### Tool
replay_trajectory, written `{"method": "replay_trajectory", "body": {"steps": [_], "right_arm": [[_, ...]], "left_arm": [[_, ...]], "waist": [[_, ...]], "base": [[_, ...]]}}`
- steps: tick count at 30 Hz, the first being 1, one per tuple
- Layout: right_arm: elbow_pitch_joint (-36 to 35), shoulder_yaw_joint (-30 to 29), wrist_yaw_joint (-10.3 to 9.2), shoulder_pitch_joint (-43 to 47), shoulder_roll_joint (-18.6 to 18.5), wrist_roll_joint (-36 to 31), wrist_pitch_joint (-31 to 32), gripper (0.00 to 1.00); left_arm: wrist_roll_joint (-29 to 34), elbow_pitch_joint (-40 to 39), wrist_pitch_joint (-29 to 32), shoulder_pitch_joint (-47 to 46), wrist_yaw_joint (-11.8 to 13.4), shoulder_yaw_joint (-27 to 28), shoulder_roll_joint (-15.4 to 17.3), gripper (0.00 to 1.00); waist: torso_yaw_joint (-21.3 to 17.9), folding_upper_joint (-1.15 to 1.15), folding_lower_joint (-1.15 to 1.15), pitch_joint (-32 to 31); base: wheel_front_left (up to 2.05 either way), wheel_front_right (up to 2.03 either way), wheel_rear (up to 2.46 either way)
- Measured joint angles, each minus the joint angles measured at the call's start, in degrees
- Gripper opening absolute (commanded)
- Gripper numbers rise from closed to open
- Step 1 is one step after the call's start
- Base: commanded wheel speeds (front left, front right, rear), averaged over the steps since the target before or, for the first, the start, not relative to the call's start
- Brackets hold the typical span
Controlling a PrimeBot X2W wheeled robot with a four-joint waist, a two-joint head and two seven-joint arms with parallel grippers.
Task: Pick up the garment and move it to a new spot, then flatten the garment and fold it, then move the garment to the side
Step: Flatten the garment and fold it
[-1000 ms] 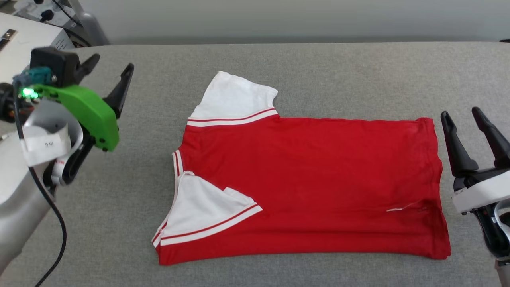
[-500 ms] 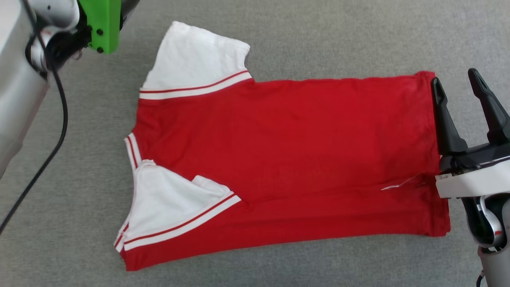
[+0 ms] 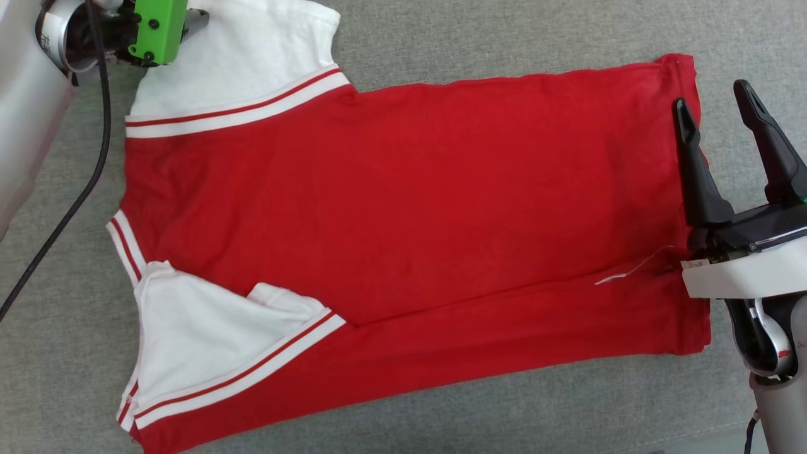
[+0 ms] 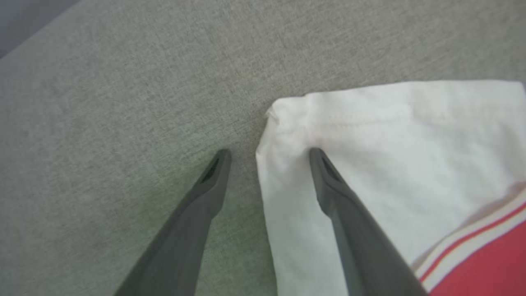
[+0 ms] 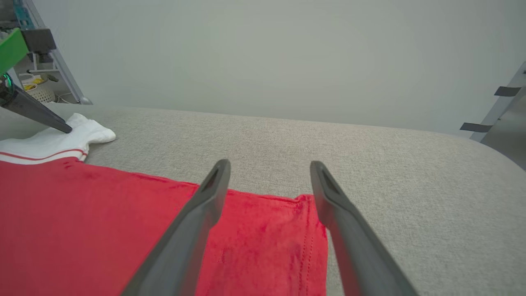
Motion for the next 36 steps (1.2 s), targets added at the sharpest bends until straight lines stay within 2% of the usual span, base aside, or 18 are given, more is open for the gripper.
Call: {"method": "replay_trajectory", "body": {"steps": [3,4,5,10,13,17,22,26,31,36], "right_arm": [[0.5,0.0,0.0,-0.1,0.0,0.0,-0.4,1.0],[0.9,-0.1,0.0,-0.1,0.0,0.0,-0.4,1.0],[1.2,-0.2,0.0,-0.2,0.0,0.2,-0.4,1.0],[1.7,-1.2,0.0,-1.4,-1.4,0.1,-0.4,1.0],[2.0,-1.9,0.0,-4.3,-4.2,0.0,0.8,1.0],[3.4,-1.8,0.0,-9.1,-9.3,0.7,6.5,1.0],[9.1,1.6,0.0,-14.6,-17.1,7.3,20.9,1.0],[13.9,4.8,0.0,-17.5,-21.0,15.1,34.7,1.0],[18.5,8.9,0.0,-20.5,-23.9,21.5,49.0,1.0],[23.1,11.6,0.0,-24.3,-23.9,22.9,55.8,1.0]], "left_arm": [[-0.8,0.1,0.0,-0.4,0.0,-0.7,0.3,1.0],[-1.1,-0.2,0.0,-0.5,0.0,-1.2,0.6,0.44],[-1.3,-0.5,-0.1,-0.4,0.0,-1.6,0.8,0.0],[-2.4,-2.0,-3.8,1.1,-0.2,-3.5,1.0,0.0],[-2.4,-3.2,-7.2,2.6,-0.2,-4.9,1.7,0.0],[-2.7,-6.3,-11.5,4.2,-0.2,-6.3,2.8,0.0],[-2.7,-11.6,-16.3,5.4,-0.2,-8.7,4.0,0.0],[-2.6,-15.1,-18.7,6.7,-0.2,-10.4,4.1,0.0],[-1.8,-17.9,-21.0,6.9,-0.2,-11.2,4.0,0.0],[-0.9,-19.7,-22.3,6.7,-0.2,-11.5,3.4,0.0]], "waist": [[-0.7,0.0,0.0,0.8],[-0.8,0.0,0.0,0.9],[-0.8,0.0,0.0,0.8],[-0.5,0.0,0.0,-0.7],[0.1,0.0,0.0,-2.3],[1.1,0.0,0.0,-5.0],[2.9,0.0,-0.01,-8.4],[5.2,0.0,-0.01,-10.0],[7.8,0.0,-0.01,-10.9],[10.1,0.0,-0.01,-10.5]], "base": [[0.0,0.0,0.0],[0.0,0.0,0.0],[0.0,0.0,0.0],[0.0,0.0,0.0],[0.0,0.0,0.0],[0.0,0.0,0.0],[0.0,0.0,0.0],[0.0,0.0,0.0],[0.0,0.0,0.0],[0.0,0.0,0.0]]}}
